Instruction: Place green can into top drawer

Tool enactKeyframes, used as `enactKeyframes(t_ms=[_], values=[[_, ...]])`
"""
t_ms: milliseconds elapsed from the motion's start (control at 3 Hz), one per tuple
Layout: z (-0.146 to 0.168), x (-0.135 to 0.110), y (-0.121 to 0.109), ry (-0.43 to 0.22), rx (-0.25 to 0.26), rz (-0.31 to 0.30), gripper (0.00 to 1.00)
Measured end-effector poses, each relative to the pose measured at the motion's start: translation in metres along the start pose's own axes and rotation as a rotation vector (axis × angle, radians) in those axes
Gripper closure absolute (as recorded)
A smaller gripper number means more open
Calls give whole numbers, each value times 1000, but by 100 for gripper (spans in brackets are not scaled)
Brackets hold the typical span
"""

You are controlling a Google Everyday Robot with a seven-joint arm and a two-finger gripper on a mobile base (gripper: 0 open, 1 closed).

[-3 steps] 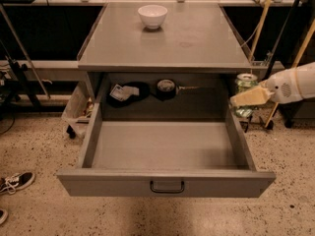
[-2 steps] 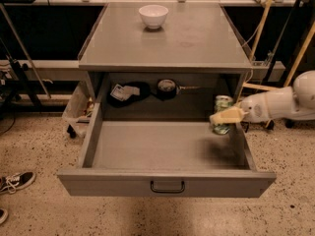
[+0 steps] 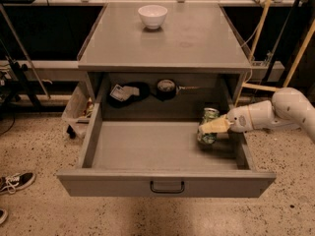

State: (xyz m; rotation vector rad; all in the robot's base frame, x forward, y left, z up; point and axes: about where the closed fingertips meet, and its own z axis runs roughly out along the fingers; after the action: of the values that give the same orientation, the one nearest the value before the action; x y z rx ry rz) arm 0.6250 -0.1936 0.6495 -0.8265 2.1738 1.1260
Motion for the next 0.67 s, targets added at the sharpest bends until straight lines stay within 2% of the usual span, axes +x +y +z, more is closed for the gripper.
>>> enactKeyframes(t_ms=[333,667], values=[[3,-1,18,-3,38,-71,100],[-8,-23,70,-21,163,-327,100]])
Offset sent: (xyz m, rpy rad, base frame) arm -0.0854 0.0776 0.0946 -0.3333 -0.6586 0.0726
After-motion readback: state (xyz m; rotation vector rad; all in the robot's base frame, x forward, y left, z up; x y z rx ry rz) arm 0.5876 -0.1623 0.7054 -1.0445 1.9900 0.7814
